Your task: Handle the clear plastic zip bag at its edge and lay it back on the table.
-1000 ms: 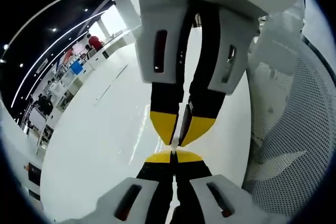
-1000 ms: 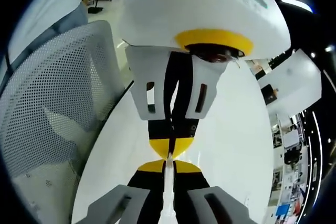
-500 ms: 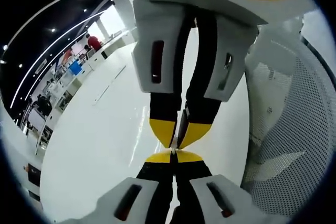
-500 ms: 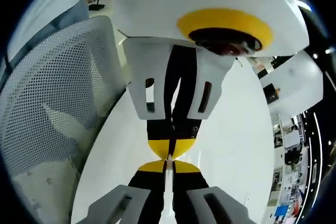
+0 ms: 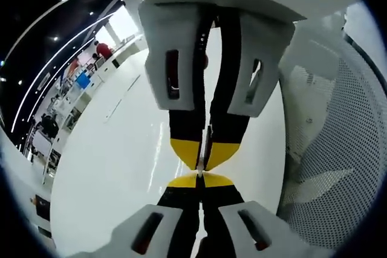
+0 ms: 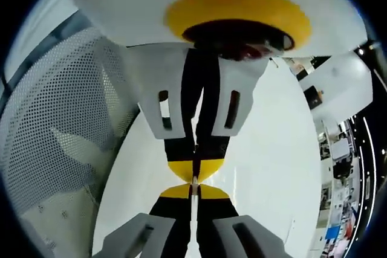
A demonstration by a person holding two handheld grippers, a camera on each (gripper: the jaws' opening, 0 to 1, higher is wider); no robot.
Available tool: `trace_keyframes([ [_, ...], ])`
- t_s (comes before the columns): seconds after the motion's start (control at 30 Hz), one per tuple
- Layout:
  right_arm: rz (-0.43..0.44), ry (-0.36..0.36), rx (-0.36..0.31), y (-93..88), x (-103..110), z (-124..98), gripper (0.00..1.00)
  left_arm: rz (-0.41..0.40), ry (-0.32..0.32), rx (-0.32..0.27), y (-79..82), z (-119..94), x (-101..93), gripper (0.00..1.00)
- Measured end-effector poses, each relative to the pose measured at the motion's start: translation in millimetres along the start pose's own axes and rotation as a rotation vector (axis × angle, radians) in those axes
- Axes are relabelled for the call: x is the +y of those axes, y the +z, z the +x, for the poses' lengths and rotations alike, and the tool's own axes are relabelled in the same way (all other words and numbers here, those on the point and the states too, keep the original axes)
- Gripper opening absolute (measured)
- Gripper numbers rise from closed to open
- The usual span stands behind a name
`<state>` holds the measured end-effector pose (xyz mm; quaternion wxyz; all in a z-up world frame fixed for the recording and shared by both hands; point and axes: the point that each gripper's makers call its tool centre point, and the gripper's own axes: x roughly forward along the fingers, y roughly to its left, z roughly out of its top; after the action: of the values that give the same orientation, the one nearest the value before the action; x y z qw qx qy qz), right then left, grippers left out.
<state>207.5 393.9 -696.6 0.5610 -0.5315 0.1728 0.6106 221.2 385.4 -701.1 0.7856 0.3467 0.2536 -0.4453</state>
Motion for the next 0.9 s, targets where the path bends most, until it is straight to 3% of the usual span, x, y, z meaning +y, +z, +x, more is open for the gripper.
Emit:
trace_keyframes([
  [0.9, 0.054, -0.027, -0.017, -4.1, -6.2, -3.3, 0.0, -0.074, 0.009, -0.033, 3.2, -2.5, 6.6, 0.0],
])
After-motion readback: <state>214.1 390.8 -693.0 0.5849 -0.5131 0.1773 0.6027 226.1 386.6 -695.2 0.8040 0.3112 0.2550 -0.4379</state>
